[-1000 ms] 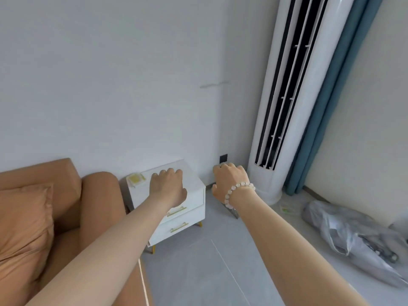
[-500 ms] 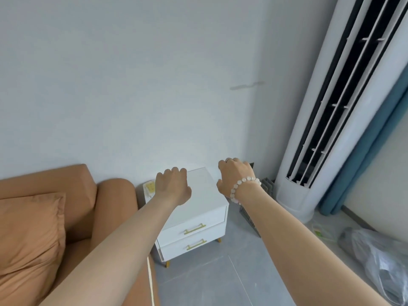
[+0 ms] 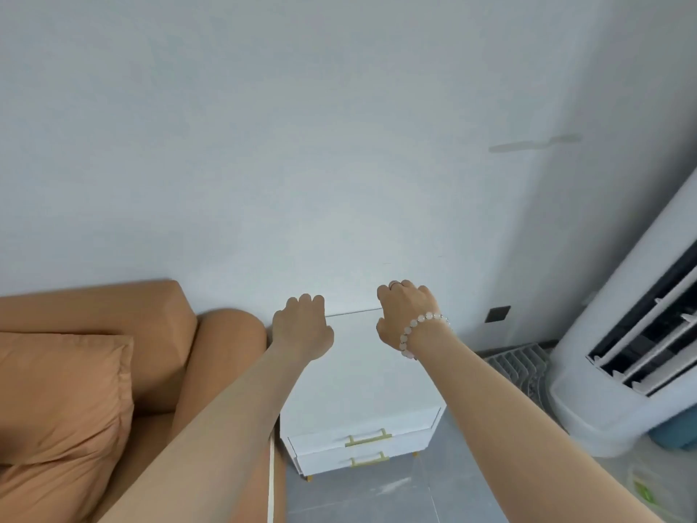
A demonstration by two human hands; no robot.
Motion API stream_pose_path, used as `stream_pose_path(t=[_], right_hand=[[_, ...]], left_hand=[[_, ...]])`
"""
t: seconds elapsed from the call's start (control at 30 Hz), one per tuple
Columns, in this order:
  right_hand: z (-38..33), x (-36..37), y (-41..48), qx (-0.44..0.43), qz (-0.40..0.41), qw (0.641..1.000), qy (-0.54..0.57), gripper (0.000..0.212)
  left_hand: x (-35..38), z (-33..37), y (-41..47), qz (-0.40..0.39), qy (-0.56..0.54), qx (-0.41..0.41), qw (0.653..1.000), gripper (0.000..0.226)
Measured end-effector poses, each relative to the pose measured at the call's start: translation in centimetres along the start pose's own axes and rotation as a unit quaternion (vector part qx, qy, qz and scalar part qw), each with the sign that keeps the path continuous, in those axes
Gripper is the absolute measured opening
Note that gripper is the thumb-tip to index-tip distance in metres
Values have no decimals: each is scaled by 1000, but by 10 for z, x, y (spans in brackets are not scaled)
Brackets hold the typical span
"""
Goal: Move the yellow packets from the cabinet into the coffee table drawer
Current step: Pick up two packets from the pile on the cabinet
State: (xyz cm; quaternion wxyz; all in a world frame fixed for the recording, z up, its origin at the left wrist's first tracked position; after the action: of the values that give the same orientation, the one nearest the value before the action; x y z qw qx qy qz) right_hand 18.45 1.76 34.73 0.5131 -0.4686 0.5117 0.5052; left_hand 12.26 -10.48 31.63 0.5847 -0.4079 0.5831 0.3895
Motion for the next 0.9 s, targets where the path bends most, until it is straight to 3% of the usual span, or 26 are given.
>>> stream_pose_path(t=[0.37,0.63,0.8,0.9], right_hand=[[16,89,163,-98,-66,993,-3,25],[-18,180,215,-141,-152,978,13,27],[-26,233,207,-139,-242,960,26,29],[-23,262,218,-116,-282,951,57,33]], left_hand=[[70,-47,134,-33,13,-78,996,30],[141,-90,174,-86,-62,-141,984,28],[194,-105,185,-149,-94,-170,970,23],[225,-130,208,-163,-146,-231,948,26]])
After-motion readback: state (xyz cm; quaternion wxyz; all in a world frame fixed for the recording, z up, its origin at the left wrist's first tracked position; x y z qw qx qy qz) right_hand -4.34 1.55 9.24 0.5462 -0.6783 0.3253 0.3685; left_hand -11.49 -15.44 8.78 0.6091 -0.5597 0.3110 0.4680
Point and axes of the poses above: each hand's wrist, its own y-axis towards the middle knuckle, its own x-axis out of the palm, z = x × y, the point moved 8 cm from there along y, towards the middle knuckle, and after that the axes turned 7 degrees about -x, right-handed, at the moved point
